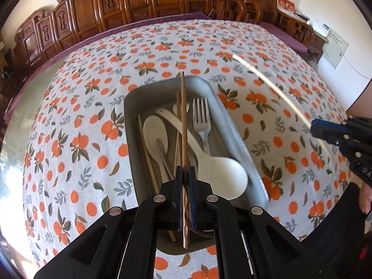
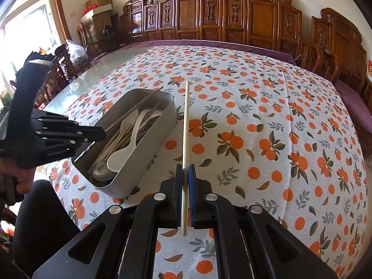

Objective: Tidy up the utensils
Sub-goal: 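Lower the wooden chopstick into the grey tray and open the left tool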

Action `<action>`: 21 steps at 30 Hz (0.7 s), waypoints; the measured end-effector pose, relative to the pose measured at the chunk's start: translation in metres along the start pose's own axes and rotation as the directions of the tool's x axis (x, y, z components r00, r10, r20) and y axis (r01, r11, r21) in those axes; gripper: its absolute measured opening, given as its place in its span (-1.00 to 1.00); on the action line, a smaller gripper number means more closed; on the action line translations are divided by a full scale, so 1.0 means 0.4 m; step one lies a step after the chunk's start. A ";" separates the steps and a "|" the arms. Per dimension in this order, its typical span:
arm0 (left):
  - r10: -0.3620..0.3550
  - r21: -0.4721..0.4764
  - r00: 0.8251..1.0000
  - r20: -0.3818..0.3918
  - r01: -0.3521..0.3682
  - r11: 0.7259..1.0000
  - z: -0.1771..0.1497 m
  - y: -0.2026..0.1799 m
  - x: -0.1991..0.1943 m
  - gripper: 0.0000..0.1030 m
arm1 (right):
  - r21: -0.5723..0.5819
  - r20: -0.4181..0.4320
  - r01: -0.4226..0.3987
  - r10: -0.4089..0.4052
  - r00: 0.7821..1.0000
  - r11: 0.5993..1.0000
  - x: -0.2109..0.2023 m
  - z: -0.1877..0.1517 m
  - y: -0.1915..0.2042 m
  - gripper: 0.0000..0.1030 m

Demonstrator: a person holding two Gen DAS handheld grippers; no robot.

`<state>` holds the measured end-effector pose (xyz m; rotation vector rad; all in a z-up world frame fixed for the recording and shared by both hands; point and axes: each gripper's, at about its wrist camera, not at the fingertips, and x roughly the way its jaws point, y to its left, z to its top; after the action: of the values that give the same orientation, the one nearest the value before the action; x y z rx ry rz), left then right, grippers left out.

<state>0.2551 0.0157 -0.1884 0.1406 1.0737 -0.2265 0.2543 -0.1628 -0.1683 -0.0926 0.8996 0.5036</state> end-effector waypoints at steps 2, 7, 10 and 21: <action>0.001 -0.002 1.000 -0.010 -0.001 1.000 -0.005 0.004 0.011 -0.92 | -0.001 -0.002 -0.001 0.001 1.000 1.000 0.001 -0.001 0.002 -0.88; 0.006 -0.011 1.000 -0.028 -0.006 1.000 -0.013 0.013 0.033 -0.92 | -0.003 -0.006 -0.005 0.005 1.000 1.000 0.003 -0.002 0.005 -0.88; 0.010 -0.021 0.999 -0.034 -0.011 1.000 -0.016 0.017 0.039 -0.92 | -0.005 -0.008 -0.008 0.008 1.000 1.000 0.005 -0.003 0.010 -0.88; 0.017 -0.085 0.999 0.035 -0.014 0.996 -0.031 0.048 -0.015 -0.29 | -0.012 -0.003 -0.042 0.042 0.999 0.999 0.015 0.009 0.058 -0.88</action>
<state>0.2467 0.0377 -0.1887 0.0682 1.0445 -0.1683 0.2493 -0.1393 -0.1676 -0.0854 0.9025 0.5486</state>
